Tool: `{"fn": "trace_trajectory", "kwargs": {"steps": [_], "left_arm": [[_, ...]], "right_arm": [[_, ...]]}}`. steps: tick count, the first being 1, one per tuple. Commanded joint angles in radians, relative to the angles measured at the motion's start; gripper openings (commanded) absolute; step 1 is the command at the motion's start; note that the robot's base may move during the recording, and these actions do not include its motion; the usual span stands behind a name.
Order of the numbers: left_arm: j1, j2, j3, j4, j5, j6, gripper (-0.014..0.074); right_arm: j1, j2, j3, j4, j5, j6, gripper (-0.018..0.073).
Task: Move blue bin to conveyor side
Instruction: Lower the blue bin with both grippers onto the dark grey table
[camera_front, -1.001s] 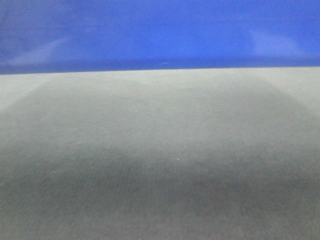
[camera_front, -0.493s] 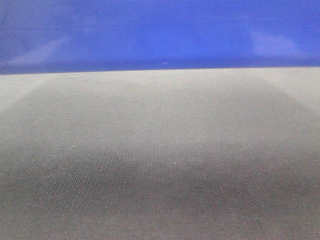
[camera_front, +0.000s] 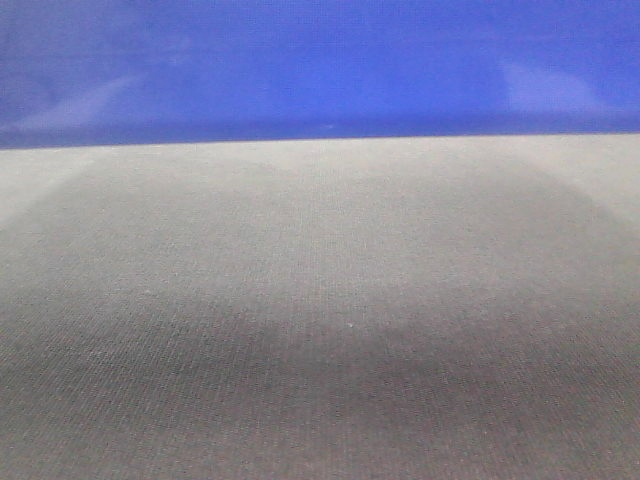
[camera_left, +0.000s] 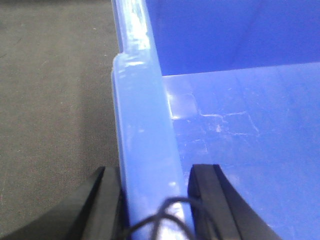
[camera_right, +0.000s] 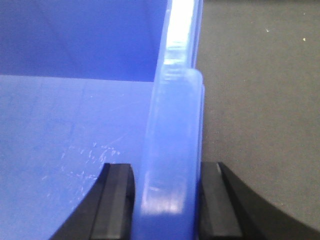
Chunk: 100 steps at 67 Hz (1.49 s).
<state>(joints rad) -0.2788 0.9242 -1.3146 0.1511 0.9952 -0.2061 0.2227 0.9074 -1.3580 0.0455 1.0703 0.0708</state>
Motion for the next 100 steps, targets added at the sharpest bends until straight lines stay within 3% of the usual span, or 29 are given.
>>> {"fn": "trace_trajectory", "kwargs": {"steps": [1,59,81,88,100], "left_arm": [[-0.004,-0.018,-0.017,0.039,-0.102,0.019,-0.0009],[-0.004,-0.008,-0.028,0.037,-0.102,0.019,-0.0009],[-0.004,0.169,-0.203,0.049,-0.082,0.019,-0.0003],[0.034,0.232,-0.215,0.049,-0.089,0.019,0.0029],[0.136,0.357,-0.215,-0.016,-0.115,0.046,0.0102]], "right_arm": [[-0.002,-0.021,-0.027,-0.035,-0.137,-0.027,-0.0078],[-0.002,-0.022,-0.034,-0.014,-0.113,-0.027,-0.0078],[-0.002,0.166,-0.247,-0.008,-0.078,-0.027,-0.0078],[-0.002,0.242,-0.276,-0.008,-0.078,-0.027,-0.0078],[-0.002,0.372,-0.276,-0.008,-0.085,-0.027,-0.0078]]}}
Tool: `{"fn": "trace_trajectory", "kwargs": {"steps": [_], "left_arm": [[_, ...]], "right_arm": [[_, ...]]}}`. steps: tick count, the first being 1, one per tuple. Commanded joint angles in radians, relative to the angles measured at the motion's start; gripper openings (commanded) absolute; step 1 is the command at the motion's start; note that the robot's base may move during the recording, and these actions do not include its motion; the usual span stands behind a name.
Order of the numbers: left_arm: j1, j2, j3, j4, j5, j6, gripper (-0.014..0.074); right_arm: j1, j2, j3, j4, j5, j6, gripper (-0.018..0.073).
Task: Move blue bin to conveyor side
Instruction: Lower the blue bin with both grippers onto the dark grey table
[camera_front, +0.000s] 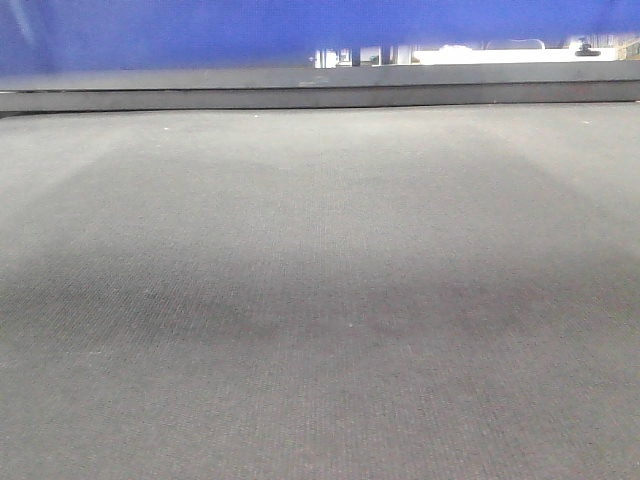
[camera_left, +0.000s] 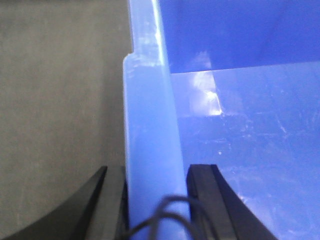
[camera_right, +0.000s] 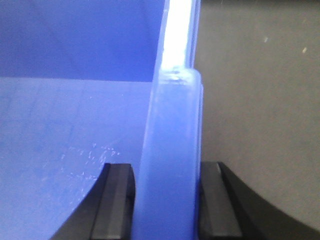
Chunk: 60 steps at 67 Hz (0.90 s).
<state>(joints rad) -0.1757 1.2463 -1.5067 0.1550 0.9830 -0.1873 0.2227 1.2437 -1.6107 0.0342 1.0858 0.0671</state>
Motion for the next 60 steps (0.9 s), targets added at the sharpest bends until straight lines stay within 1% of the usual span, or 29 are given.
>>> {"fn": "trace_trajectory", "kwargs": {"steps": [1,19,30,36,40,43,46,47,48,49,51,52,54,55,56,58,59,60], "left_arm": [[0.036,0.045,-0.023,-0.020,-0.102,0.030,0.0103],[0.041,0.256,-0.023,-0.020,-0.131,0.030,0.0097],[0.041,0.338,-0.023,-0.020,-0.179,0.030,0.0097],[0.041,0.372,-0.023,-0.020,-0.186,0.030,0.0099],[0.041,0.391,-0.023,-0.020,-0.186,0.030,0.0111],[0.041,0.403,-0.023,-0.020,-0.182,0.030,0.0144],[0.041,0.408,-0.023,-0.022,-0.180,0.030,0.0181],[0.041,0.411,-0.023,-0.022,-0.180,0.030,0.0199],[0.041,0.411,-0.023,-0.025,-0.179,0.030,0.0229],[0.041,0.411,-0.023,-0.028,-0.179,0.030,0.0251],[0.041,0.411,-0.023,-0.033,-0.179,0.030,0.0298],[0.041,0.411,-0.023,-0.038,-0.179,0.030,0.0335],[0.041,0.411,-0.023,-0.043,-0.181,0.030,0.0374],[0.041,0.411,-0.023,-0.045,-0.184,0.030,0.0412],[0.041,0.411,-0.023,-0.047,-0.183,0.030,0.0438],[0.041,0.409,-0.023,-0.050,-0.183,0.030,0.0489],[0.041,0.409,-0.023,-0.054,-0.183,0.030,0.0501],[0.041,0.407,-0.023,-0.057,-0.183,0.030,0.0535]], "right_arm": [[-0.002,0.045,-0.023,0.004,-0.103,-0.023,-0.0078],[-0.002,0.258,-0.023,0.004,-0.147,-0.023,-0.0078],[-0.002,0.362,-0.023,0.004,-0.156,-0.023,-0.0078],[-0.002,0.398,-0.023,0.004,-0.158,-0.023,-0.0078],[-0.002,0.417,-0.023,0.004,-0.160,-0.023,-0.0057],[-0.002,0.424,-0.023,0.004,-0.160,-0.023,-0.0012],[-0.002,0.426,-0.023,0.004,-0.160,-0.023,0.0063],[-0.002,0.426,-0.023,0.004,-0.160,-0.023,0.0095],[-0.002,0.426,-0.023,0.004,-0.160,-0.023,0.0148],[-0.002,0.426,-0.023,0.004,-0.160,-0.023,0.0167],[-0.002,0.426,-0.023,0.004,-0.167,-0.023,0.0249],[-0.002,0.426,-0.023,0.004,-0.173,-0.023,0.0314],[-0.002,0.426,-0.023,0.004,-0.175,-0.023,0.0404],[-0.002,0.426,-0.023,0.004,-0.177,-0.023,0.0470],[-0.002,0.426,-0.025,0.004,-0.177,-0.023,0.0512],[-0.002,0.424,-0.025,0.004,-0.177,-0.023,0.0571],[-0.002,0.421,-0.025,0.004,-0.177,-0.023,0.0578],[-0.002,0.421,-0.025,0.004,-0.177,-0.023,0.0571]]}}
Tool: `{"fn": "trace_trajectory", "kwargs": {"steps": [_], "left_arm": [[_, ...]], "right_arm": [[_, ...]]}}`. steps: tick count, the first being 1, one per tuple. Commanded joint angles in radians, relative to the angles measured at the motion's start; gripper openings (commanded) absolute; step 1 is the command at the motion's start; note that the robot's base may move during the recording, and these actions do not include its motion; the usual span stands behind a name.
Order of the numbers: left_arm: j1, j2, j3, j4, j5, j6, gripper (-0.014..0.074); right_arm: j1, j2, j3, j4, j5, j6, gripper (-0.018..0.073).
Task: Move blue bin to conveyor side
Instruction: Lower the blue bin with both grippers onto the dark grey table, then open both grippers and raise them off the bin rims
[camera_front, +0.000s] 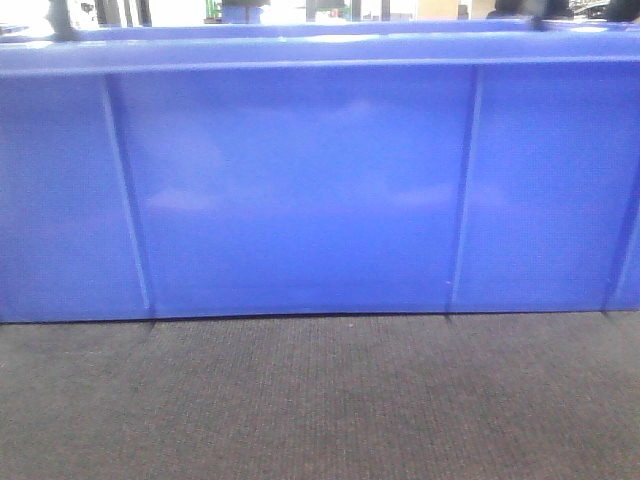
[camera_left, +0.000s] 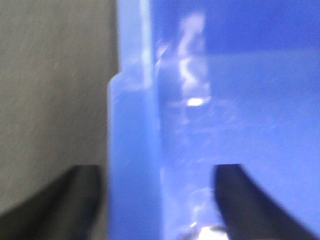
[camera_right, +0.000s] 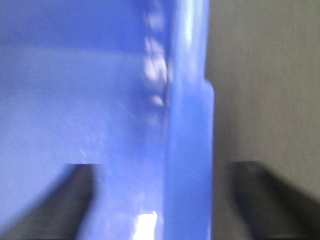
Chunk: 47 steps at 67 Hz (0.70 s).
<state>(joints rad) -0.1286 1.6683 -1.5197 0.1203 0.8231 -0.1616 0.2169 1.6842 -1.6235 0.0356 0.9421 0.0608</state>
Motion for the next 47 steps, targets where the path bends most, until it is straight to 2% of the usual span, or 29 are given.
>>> {"fn": "trace_trajectory", "kwargs": {"steps": [1,4,21,28,32,38,42,47], "left_arm": [[-0.006,-0.017,-0.010,-0.024,-0.024,0.004,0.0556],[-0.006,-0.024,-0.010,-0.029,-0.022,0.004,0.0615],[-0.006,-0.141,-0.010,-0.034,0.023,0.004,0.0608],[-0.006,-0.226,0.012,-0.025,0.019,0.028,0.0601],[-0.006,-0.290,0.044,-0.011,-0.001,0.029,0.0584],[-0.006,-0.396,0.140,0.007,-0.067,0.029,0.0532],[-0.006,-0.465,0.210,0.007,-0.111,0.029,0.0472],[-0.006,-0.564,0.313,0.000,-0.166,0.029,0.0356]], "right_arm": [[0.004,-0.023,-0.012,0.002,-0.031,-0.017,0.0568],[0.004,-0.032,-0.014,0.002,-0.029,-0.017,0.0569],[0.004,-0.171,-0.021,0.002,-0.027,-0.017,0.0570],[0.004,-0.248,-0.014,0.002,-0.017,-0.017,0.0552],[0.004,-0.301,-0.001,0.002,-0.008,-0.017,0.0496],[0.004,-0.385,0.063,0.002,-0.015,-0.020,0.0351],[0.004,-0.448,0.131,0.002,-0.033,-0.031,0.0256],[0.004,-0.528,0.234,-0.002,-0.074,-0.036,0.0130]]}}
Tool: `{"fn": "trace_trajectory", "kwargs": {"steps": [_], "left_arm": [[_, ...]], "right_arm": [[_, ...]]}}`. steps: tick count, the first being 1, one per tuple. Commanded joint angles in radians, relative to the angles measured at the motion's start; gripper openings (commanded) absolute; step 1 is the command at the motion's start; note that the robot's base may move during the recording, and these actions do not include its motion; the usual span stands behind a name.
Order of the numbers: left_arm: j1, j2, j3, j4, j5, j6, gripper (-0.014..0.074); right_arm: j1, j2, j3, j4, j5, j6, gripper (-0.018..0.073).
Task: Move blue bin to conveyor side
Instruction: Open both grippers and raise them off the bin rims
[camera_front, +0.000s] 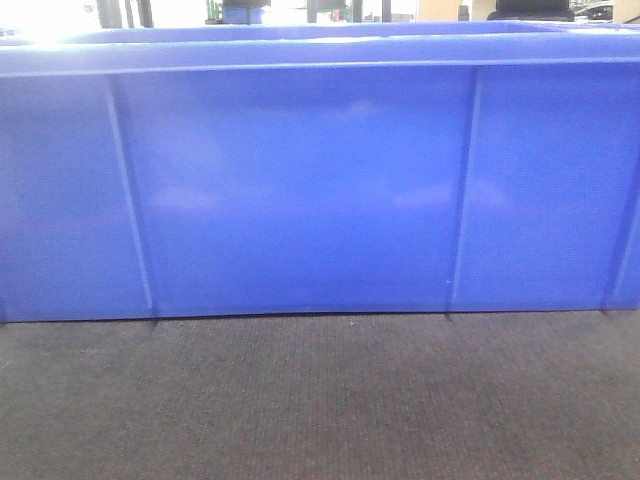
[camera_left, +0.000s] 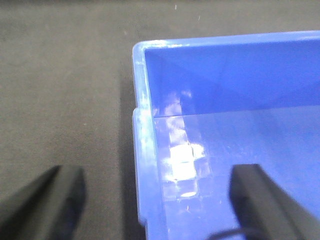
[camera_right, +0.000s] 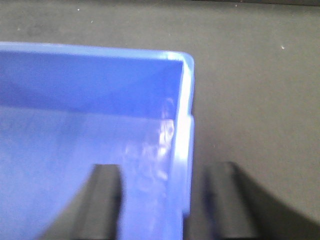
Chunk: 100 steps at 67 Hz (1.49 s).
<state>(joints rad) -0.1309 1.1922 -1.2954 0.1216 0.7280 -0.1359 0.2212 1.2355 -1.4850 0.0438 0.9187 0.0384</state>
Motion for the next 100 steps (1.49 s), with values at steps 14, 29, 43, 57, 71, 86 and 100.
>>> {"fn": "trace_trajectory", "kwargs": {"steps": [14,29,43,57,71,86,100], "left_arm": [[-0.004,-0.354,0.369,-0.001,-0.190,0.004,0.0050],[-0.004,-0.583,0.603,-0.001,-0.280,0.004,-0.0024],[-0.004,-0.782,0.745,-0.001,-0.343,0.004,-0.0024],[-0.004,-0.947,0.796,0.003,-0.366,0.004,-0.0024],[-0.004,-1.025,0.802,0.016,-0.369,0.004,-0.0024],[-0.004,-1.036,0.802,0.016,-0.376,0.004,-0.0024],[-0.004,-1.036,0.802,0.016,-0.376,0.004,-0.0024]], "right_arm": [[-0.001,-0.299,0.398,-0.022,-0.158,-0.014,-0.0056],[-0.001,-0.528,0.730,-0.022,-0.340,-0.014,-0.0066],[-0.001,-0.771,0.943,-0.022,-0.446,-0.021,-0.0066],[-0.001,-1.009,1.025,-0.022,-0.533,-0.021,-0.0066],[-0.001,-1.111,1.029,-0.022,-0.620,-0.021,-0.0066],[-0.001,-1.111,1.029,-0.022,-0.622,-0.021,-0.0066],[-0.001,-1.111,1.029,-0.022,-0.622,-0.021,-0.0066]]}}
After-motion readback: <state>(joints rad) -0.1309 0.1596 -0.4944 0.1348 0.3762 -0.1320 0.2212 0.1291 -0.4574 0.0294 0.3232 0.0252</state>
